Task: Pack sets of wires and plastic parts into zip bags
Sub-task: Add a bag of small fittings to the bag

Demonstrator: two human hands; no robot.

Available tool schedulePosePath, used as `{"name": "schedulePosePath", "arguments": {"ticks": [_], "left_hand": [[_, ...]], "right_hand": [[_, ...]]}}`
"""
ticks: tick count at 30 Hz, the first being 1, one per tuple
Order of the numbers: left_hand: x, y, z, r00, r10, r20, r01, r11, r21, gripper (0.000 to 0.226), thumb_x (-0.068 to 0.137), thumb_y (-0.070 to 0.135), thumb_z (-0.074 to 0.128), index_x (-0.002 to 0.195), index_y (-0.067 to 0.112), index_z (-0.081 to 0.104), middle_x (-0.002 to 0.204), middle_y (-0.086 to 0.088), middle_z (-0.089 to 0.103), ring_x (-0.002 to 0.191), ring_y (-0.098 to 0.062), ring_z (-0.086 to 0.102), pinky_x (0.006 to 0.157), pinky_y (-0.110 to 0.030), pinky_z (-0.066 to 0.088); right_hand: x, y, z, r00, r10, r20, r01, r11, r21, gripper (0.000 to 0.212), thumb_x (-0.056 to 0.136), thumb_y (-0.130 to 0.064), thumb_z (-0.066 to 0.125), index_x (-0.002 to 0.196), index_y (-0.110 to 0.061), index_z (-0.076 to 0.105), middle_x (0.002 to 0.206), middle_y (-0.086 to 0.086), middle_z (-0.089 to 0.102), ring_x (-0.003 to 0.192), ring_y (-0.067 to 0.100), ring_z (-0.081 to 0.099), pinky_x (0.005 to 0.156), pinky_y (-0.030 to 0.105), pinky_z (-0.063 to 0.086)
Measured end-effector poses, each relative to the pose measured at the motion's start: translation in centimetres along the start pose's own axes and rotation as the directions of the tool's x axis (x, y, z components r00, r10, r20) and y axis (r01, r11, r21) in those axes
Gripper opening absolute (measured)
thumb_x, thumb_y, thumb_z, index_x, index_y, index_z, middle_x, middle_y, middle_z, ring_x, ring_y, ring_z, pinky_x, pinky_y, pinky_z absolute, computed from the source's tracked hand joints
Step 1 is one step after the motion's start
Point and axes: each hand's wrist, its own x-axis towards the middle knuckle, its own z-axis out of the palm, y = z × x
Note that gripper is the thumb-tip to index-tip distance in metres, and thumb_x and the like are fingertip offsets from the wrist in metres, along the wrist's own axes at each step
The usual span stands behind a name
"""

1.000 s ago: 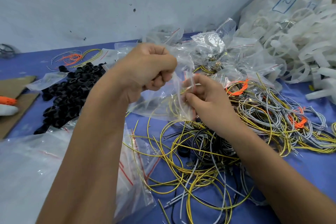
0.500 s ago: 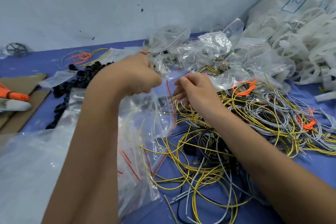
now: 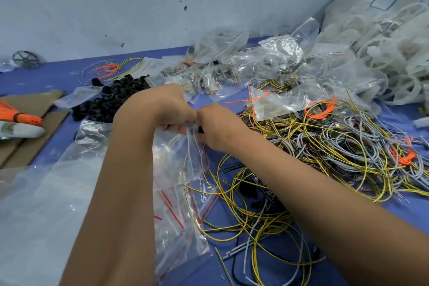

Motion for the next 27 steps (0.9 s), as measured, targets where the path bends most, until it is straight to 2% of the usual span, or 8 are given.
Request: {"name": "schedulePosePath", "arguments": {"ticks": [4,7,12,15,18,22,25,27], "left_hand": [[0.0,-0.3,0.0,1.0,-0.009,0.013,0.009,0.999,-0.049,0.028,0.094,0.016,0.063,0.073,-0.004,0.063,0.052,-0.009,0.068,0.032,-0.016,0.042,0.036,-0.019,0.035],[0.1,-0.6,-0.1,1.0,-0.004,0.006,0.005,0.998,-0.067,0.024,0.096,0.012,0.059,0.086,-0.009,0.067,0.057,-0.01,0.071,0.04,-0.02,0.045,0.037,-0.02,0.037],[0.3,-1.2,-0.5,1.0,0.013,-0.021,-0.014,0.995,-0.098,0.018,0.096,0.009,0.058,0.084,-0.003,0.064,0.062,-0.012,0.073,0.043,-0.019,0.058,0.037,-0.02,0.041],[0.4,-1.2,-0.4,0.998,0.033,-0.062,-0.042,0.987,-0.153,0.013,0.096,0.008,0.058,0.086,0.0,0.06,0.065,-0.015,0.074,0.044,-0.016,0.065,0.037,-0.02,0.045],[0.4,-0.1,0.1,0.988,0.067,-0.138,-0.101,0.962,-0.254,0.013,0.095,0.005,0.058,0.082,0.003,0.058,0.054,-0.011,0.069,0.04,-0.015,0.063,0.037,-0.02,0.044],[0.6,2.8,1.9,0.97,0.114,-0.213,-0.183,0.923,-0.339,0.016,0.09,0.001,0.053,0.074,0.003,0.058,0.061,-0.018,0.071,0.048,-0.023,0.068,0.041,-0.021,0.047],[0.6,4.4,3.3,0.97,0.154,-0.188,-0.215,0.905,-0.367,0.015,0.086,0.0,0.049,0.075,0.004,0.058,0.065,-0.02,0.072,0.055,-0.027,0.071,0.045,-0.021,0.049],[0.5,4.9,3.8,0.97,0.17,-0.175,-0.225,0.9,-0.372,0.014,0.085,-0.001,0.048,0.075,0.006,0.056,0.066,-0.021,0.073,0.056,-0.028,0.072,0.046,-0.022,0.049]], "right_hand": [[-0.1,-0.3,0.3,0.998,0.054,-0.027,-0.055,0.997,-0.046,0.008,0.092,-0.024,0.063,0.093,-0.016,0.059,0.093,0.012,0.056,0.093,0.039,0.062,0.067,0.038,0.042],[-0.3,0.7,-0.5,0.994,0.102,-0.046,-0.103,0.995,-0.014,0.012,0.091,-0.024,0.065,0.097,-0.014,0.069,0.093,0.012,0.065,0.091,0.035,0.064,0.066,0.032,0.039],[-2.2,3.5,-3.9,0.961,0.226,-0.16,-0.128,0.876,0.465,0.017,0.085,-0.025,0.082,0.096,-0.019,0.071,0.084,0.002,0.072,0.065,0.013,0.06,0.053,0.019,0.042],[-4.0,5.3,-4.9,0.905,0.337,-0.258,-0.131,0.799,0.587,0.01,0.09,-0.021,0.076,0.099,-0.018,0.073,0.084,0.001,0.072,0.071,0.02,0.068,0.062,0.025,0.047],[-6.3,5.8,-4.6,0.898,0.337,-0.283,-0.051,0.717,0.695,0.011,0.096,-0.015,0.068,0.104,-0.015,0.075,0.083,0.0,0.071,0.066,0.018,0.062,0.063,0.033,0.049],[-9.0,5.2,-3.5,0.868,0.276,-0.413,0.103,0.713,0.693,0.019,0.092,-0.009,0.073,0.11,-0.014,0.074,0.095,0.002,0.074,0.082,0.016,0.069,0.067,0.033,0.054],[-9.7,5.1,-3.5,0.876,0.171,-0.451,0.135,0.811,0.569,0.019,0.084,-0.003,0.08,0.1,-0.011,0.073,0.088,-0.001,0.072,0.078,0.018,0.069,0.064,0.038,0.058],[-9.7,5.1,-3.6,0.893,0.107,-0.437,0.115,0.885,0.451,0.02,0.081,-0.002,0.082,0.098,-0.009,0.076,0.086,-0.003,0.071,0.074,0.016,0.066,0.063,0.028,0.054]]}}
